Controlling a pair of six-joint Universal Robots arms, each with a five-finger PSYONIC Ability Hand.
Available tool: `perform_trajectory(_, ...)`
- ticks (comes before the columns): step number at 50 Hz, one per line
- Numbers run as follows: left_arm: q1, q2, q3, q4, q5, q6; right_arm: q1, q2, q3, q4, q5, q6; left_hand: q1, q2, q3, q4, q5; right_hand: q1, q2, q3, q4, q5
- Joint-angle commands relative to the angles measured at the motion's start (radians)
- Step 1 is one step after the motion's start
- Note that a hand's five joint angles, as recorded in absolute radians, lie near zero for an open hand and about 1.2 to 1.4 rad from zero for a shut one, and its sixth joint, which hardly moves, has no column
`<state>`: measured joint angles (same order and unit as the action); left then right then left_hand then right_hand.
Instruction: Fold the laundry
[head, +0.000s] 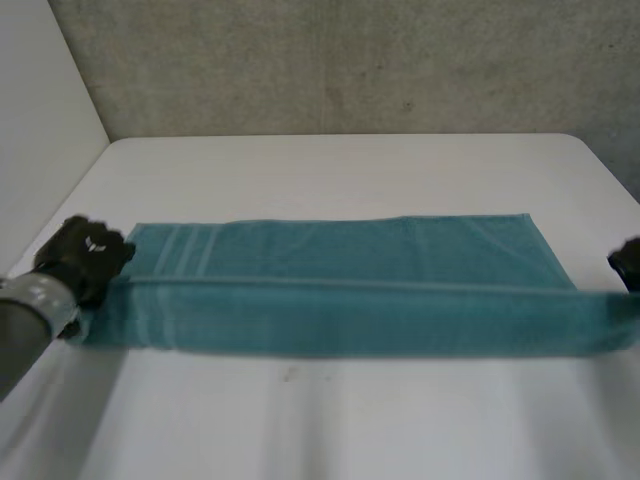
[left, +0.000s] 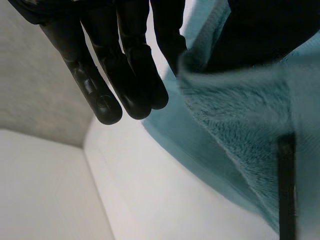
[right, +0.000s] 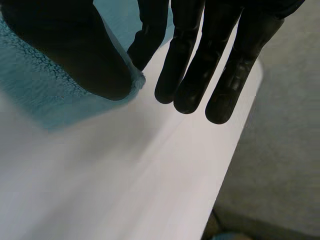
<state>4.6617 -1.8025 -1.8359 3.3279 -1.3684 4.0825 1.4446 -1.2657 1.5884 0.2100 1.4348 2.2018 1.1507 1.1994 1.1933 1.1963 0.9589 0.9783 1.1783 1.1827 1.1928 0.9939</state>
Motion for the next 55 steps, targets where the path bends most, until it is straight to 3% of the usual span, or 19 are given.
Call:
perform_trajectory(1, -0.061, -0.237, 0.219, 0.237, -0.006, -0.011, 0.134, 0.210, -0.217, -0.162, 0.042, 0.157, 0.246, 0.197, 0.203, 0.200, 0.263, 0.418, 0.218, 0.214, 0.203, 0.228)
perform_trajectory(8, -0.101, -0.460, 0.431, 0.318, -0.072, -0.028, 0.169, 0.368, -0.392, -0.290, 0.088, 0.165, 0.246, 0.197, 0.203, 0.200, 0.263, 0.418, 0.218, 0.214, 0.203, 0.228)
perform_trajectory(20, -0.118, -0.620, 0.575, 0.386, -0.064, -0.027, 0.234, 0.552, -0.562, -0.434, 0.093, 0.168, 0.246, 0.197, 0.203, 0.200, 0.263, 0.418, 0.218, 0.214, 0.203, 0.228)
perform_trajectory(22, -0.129, -0.620, 0.570, 0.410, -0.066, -0.027, 0.246, 0.594, -0.593, -0.471, 0.108, 0.170, -0.169, -0.217, -0.211, -0.214, -0.152, -0.457, -0.657, -0.661, -0.671, -0.647)
perform_trajectory(23, -0.129, -0.620, 0.570, 0.410, -0.066, -0.027, 0.250, 0.598, -0.600, -0.494, 0.128, 0.171, -0.171, -0.220, -0.213, -0.217, -0.154, -0.781, -0.981, -0.986, -0.996, -0.972)
perform_trajectory(25, -0.152, -0.617, 0.554, 0.453, -0.070, -0.027, 0.250, 0.600, -0.600, -0.526, 0.157, 0.173, -0.881, -0.930, -0.924, -0.927, -0.864, -0.804, -1.004, -1.008, -1.018, -0.994)
perform_trajectory(27, -0.166, -0.604, 0.528, 0.467, -0.073, -0.027, 0.249, 0.598, -0.593, -0.534, 0.171, 0.177, -0.972, -1.021, -1.015, -1.018, -0.955, -0.804, -1.004, -1.008, -1.018, -0.994)
perform_trajectory(31, -0.179, -0.571, 0.497, 0.469, -0.078, -0.027, 0.250, 0.537, -0.554, -0.529, 0.177, 0.210, -0.972, -1.021, -1.015, -1.018, -0.955, -0.804, -1.004, -1.008, -1.018, -0.994)
perform_trajectory(32, -0.182, -0.537, 0.471, 0.469, -0.080, -0.028, 0.240, 0.437, -0.497, -0.526, 0.171, 0.266, -0.969, -1.018, -1.012, -1.015, -0.952, -0.804, -1.004, -1.008, -1.018, -0.994)
perform_trajectory(37, -0.186, -0.397, 0.339, 0.466, -0.080, -0.042, 0.238, 0.315, -0.401, -0.521, 0.164, 0.366, -0.964, -1.012, -1.006, -1.009, -0.946, -0.804, -1.004, -1.008, -1.018, -0.994)
perform_trajectory(40, -0.186, -0.315, 0.262, 0.461, -0.077, -0.047, 0.232, 0.154, -0.263, -0.456, 0.077, 0.446, -0.958, -1.006, -1.000, -1.003, -0.941, -0.804, -1.004, -1.008, -1.018, -0.994)
perform_trajectory(44, -0.184, -0.219, 0.163, 0.456, -0.070, -0.073, 0.174, 0.065, -0.174, -0.327, -0.026, 0.453, -0.961, -1.009, -1.003, -1.006, -0.943, -0.804, -1.004, -1.008, -1.018, -0.994)
perform_trajectory(50, -0.167, -0.091, 0.050, 0.415, -0.066, -0.227, 0.085, 0.040, -0.100, -0.137, -0.128, 0.457, -0.967, -1.015, -1.009, -1.012, -0.949, -0.804, -1.004, -1.008, -1.018, -0.994)
perform_trajectory(55, -0.101, -0.043, 0.040, 0.335, -0.032, -0.373, 0.048, 0.045, -0.050, -0.096, -0.168, 0.457, -0.964, -1.012, -1.006, -1.009, -0.946, -0.804, -1.004, -1.008, -1.018, -0.994)
